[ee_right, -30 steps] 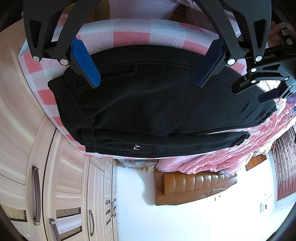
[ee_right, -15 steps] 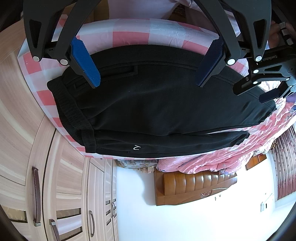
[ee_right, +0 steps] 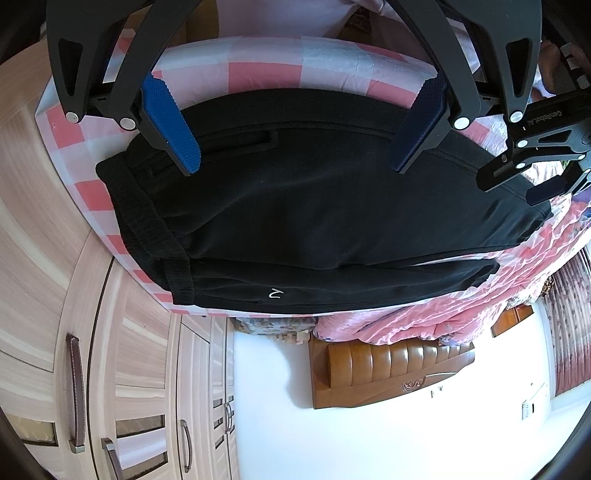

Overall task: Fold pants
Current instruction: 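Grasp the sweatpants waistband with both grippers and lift it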

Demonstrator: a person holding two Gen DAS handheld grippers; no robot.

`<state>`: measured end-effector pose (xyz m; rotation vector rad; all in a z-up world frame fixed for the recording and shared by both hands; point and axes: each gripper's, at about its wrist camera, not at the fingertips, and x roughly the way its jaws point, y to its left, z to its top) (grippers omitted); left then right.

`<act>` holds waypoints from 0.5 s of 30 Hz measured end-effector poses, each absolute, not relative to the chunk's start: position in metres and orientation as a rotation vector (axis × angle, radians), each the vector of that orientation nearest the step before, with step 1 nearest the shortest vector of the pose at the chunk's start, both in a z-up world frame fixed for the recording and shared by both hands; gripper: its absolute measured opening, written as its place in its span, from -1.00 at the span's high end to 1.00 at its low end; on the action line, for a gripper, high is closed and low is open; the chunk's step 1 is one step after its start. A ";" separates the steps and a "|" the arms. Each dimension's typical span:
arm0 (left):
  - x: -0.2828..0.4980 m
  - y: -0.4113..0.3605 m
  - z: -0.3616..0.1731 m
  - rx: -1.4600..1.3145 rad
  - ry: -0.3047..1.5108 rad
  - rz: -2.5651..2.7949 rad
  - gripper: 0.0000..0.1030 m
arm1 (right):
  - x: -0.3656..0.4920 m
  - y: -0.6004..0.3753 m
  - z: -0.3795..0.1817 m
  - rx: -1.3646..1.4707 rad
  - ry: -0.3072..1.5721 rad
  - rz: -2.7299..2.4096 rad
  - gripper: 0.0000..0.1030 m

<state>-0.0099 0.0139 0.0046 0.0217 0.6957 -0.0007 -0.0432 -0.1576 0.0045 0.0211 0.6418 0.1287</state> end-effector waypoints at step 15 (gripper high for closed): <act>0.199 0.041 0.039 0.131 0.736 -0.060 -0.97 | 0.197 -0.246 0.038 -0.073 0.805 0.215 -0.92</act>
